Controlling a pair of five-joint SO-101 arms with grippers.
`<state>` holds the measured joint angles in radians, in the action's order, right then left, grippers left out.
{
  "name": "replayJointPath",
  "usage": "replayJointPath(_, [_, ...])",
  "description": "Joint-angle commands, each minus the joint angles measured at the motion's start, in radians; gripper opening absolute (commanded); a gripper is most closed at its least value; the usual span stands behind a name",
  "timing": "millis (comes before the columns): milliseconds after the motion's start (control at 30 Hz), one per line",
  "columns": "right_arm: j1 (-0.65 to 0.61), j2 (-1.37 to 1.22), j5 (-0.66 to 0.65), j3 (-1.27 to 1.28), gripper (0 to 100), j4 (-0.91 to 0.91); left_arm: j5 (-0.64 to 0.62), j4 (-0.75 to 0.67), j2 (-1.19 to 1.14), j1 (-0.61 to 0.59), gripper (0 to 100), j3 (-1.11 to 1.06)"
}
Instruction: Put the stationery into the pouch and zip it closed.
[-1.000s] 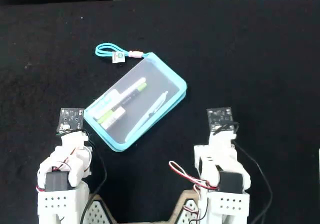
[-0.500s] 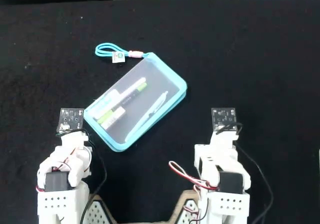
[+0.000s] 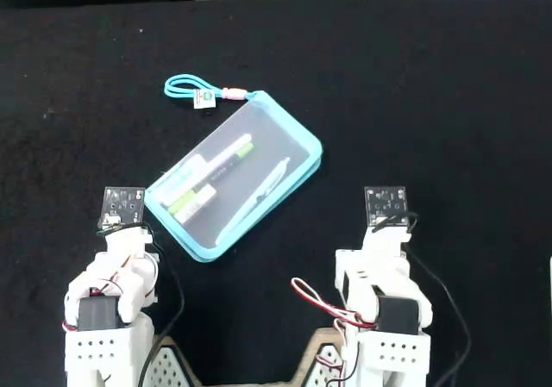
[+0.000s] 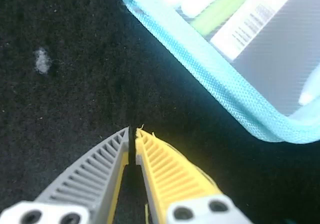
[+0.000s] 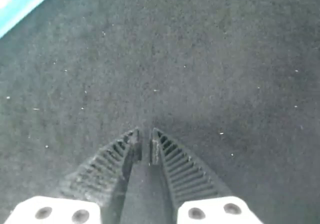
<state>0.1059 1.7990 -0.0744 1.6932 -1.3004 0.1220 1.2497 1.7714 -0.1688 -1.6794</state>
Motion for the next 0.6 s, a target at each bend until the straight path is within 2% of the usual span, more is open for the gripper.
replayJointPath(0, [0.005,0.096,0.008,-0.008,3.7,-0.006,0.000,-0.003,0.015,0.012,3,-0.021])
replayJointPath(400, [0.003,0.096,0.008,-0.008,3.7,-0.006,0.000,-0.003,0.063,0.004,3,-0.021])
replayJointPath(567, [0.003,0.096,0.008,-0.008,3.7,-0.006,0.000,-0.003,0.061,-0.105,3,-0.021])
